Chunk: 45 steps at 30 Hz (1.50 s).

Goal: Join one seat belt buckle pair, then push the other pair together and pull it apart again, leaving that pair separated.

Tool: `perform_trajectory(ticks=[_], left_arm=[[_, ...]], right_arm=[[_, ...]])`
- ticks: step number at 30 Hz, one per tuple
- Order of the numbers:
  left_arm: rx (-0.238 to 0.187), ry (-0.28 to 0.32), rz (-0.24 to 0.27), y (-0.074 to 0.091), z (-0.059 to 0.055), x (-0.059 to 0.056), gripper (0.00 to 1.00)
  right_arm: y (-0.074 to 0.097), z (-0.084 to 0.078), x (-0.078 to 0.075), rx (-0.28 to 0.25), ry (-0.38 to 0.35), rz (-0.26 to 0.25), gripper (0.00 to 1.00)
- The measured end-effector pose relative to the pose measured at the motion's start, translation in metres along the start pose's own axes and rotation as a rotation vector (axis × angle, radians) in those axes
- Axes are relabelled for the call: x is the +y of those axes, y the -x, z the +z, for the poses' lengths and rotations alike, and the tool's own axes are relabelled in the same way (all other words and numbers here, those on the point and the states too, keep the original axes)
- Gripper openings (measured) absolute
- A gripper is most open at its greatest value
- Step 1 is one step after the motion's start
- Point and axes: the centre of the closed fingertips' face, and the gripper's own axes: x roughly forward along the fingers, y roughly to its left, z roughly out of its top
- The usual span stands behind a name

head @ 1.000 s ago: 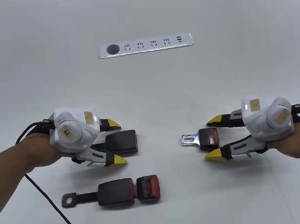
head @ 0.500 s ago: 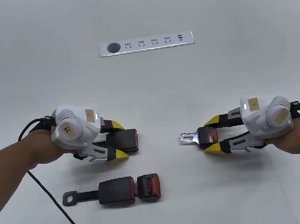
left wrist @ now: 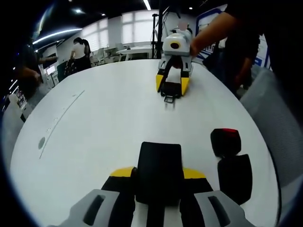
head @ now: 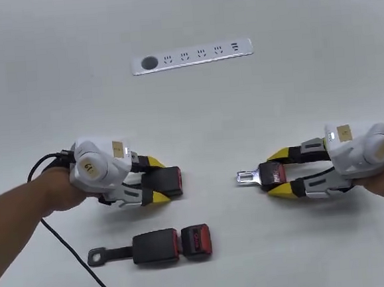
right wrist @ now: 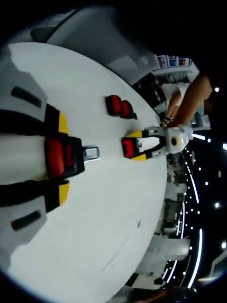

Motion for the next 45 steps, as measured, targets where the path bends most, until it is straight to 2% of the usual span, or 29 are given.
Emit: perform_trajectory(ticks=[7, 15, 22, 30, 34, 38, 45], left_arm=[[0.007, 0.004, -0.003, -0.002, -0.003, 0.003, 0.37], [0.013, 0.001, -0.005, -0.003, -0.003, 0.001, 0.37], [0.014, -0.002, -0.006, -0.003, -0.003, -0.001, 0.37], [0.013, -0.008, -0.011, -0.003, -0.003, -0.003, 0.37], [0.012, -0.009, -0.011, -0.003, -0.003, -0.004, 0.37], [0.009, -0.011, -0.012, -0.003, -0.005, -0.003, 0.37], [0.010, -0.013, -0.012, -0.002, -0.006, -0.003, 0.37]], right_arm=[[-0.001, 0.002, 0.001, -0.025, -0.003, -0.001, 0.35], [-0.004, 0.004, 0.001, -0.039, -0.010, -0.008, 0.36], [-0.016, 0.013, 0.002, -0.050, -0.018, -0.003, 0.36], [-0.039, 0.027, 0.003, -0.069, -0.018, 0.007, 0.36], [-0.050, 0.026, 0.003, -0.066, -0.021, 0.009, 0.36], [-0.061, 0.035, 0.003, -0.073, -0.023, 0.014, 0.36], [-0.073, 0.045, 0.007, -0.081, -0.014, 0.028, 0.36]])
